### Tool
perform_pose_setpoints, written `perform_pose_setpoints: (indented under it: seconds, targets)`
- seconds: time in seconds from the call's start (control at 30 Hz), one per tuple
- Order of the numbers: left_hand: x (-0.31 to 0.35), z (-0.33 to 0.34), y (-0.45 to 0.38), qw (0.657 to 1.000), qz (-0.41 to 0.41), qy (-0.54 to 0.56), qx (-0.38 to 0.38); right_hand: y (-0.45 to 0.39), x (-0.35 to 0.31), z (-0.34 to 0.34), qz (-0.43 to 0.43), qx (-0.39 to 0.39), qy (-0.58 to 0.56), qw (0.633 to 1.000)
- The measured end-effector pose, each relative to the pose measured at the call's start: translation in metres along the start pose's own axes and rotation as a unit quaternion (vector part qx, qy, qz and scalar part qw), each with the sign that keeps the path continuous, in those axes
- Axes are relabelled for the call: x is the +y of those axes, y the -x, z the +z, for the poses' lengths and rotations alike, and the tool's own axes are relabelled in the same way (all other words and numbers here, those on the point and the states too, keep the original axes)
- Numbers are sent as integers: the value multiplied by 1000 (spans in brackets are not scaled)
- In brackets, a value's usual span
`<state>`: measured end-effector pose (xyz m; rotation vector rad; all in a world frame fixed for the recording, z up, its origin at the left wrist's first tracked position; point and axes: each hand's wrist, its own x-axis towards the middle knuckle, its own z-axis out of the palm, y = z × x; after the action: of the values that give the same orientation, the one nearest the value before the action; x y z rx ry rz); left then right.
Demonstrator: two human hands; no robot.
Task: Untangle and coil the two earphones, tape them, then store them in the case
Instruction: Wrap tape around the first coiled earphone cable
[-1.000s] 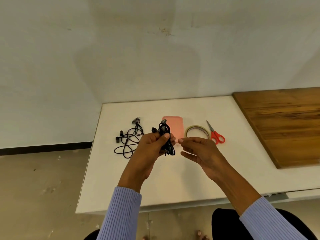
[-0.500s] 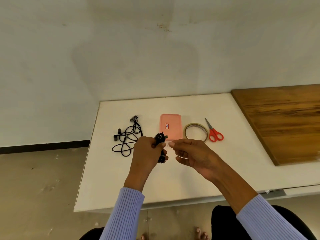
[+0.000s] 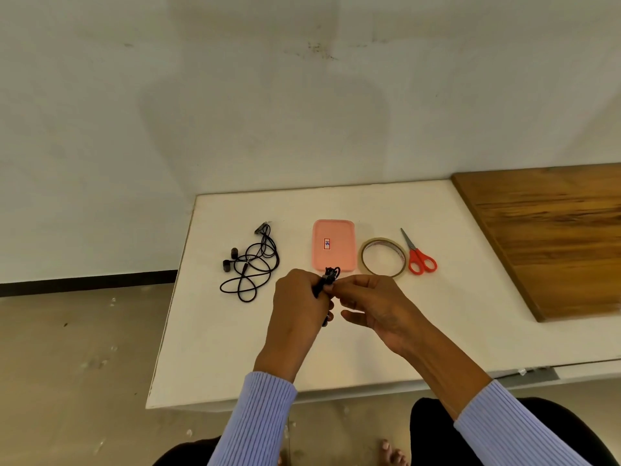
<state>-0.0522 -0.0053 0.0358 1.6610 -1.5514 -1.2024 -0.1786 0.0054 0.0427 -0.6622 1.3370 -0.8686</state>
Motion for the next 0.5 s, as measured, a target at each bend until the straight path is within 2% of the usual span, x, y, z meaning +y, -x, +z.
perform_pose_setpoints:
  seconds: [0.23, 0.5]
  targets:
    - [0, -6, 5, 994, 70, -26, -85, 1, 1, -3, 3, 24, -7, 1000]
    - [6, -16, 9, 974, 17, 145, -173, 2, -7, -12, 28, 15, -2, 999]
